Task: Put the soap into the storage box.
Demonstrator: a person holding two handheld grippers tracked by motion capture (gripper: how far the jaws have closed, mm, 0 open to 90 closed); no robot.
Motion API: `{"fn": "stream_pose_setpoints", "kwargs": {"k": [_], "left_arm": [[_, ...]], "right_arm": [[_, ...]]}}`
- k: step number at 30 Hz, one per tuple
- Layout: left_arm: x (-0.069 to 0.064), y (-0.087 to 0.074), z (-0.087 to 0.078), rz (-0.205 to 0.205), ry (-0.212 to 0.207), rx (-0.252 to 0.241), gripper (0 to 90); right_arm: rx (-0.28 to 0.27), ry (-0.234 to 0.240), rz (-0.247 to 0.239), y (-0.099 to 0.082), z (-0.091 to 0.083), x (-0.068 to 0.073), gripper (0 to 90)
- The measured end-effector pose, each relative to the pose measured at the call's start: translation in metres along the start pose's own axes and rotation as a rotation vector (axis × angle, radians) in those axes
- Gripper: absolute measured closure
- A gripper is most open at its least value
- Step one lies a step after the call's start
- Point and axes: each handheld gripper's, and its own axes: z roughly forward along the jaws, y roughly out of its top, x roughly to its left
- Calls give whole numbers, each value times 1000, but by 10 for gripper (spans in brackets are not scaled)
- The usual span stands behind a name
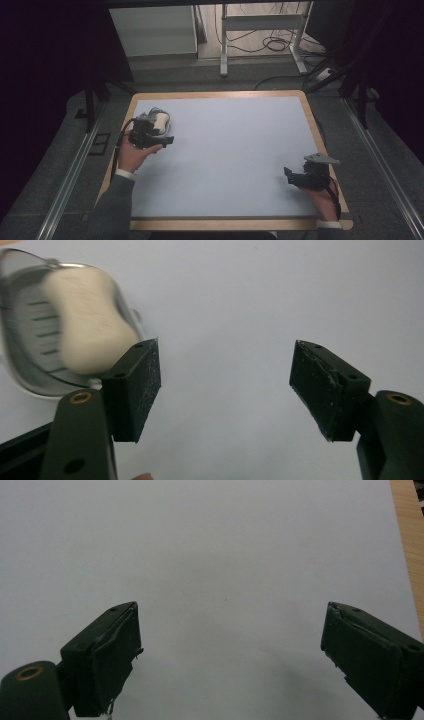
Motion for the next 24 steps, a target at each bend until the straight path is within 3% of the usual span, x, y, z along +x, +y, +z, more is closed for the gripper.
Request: {"fn": "stream_pose_setpoints", "kwargs": {"k": [7, 14, 19, 24], "left_arm": [[-17, -26, -2, 35, -55, -8, 278], [-32, -53, -4, 69, -72, -29, 287], [-36, -70, -5, 48, -76, -42, 293], [-35, -75, -5, 40, -73, -34, 291]], "right_arm": [[2, -4, -11, 0, 0, 3, 89], [0, -6, -13, 1, -1, 3, 89], [-3, -4, -19, 1, -2, 6, 89], [-17, 1, -32, 3, -3, 9, 89]]}}
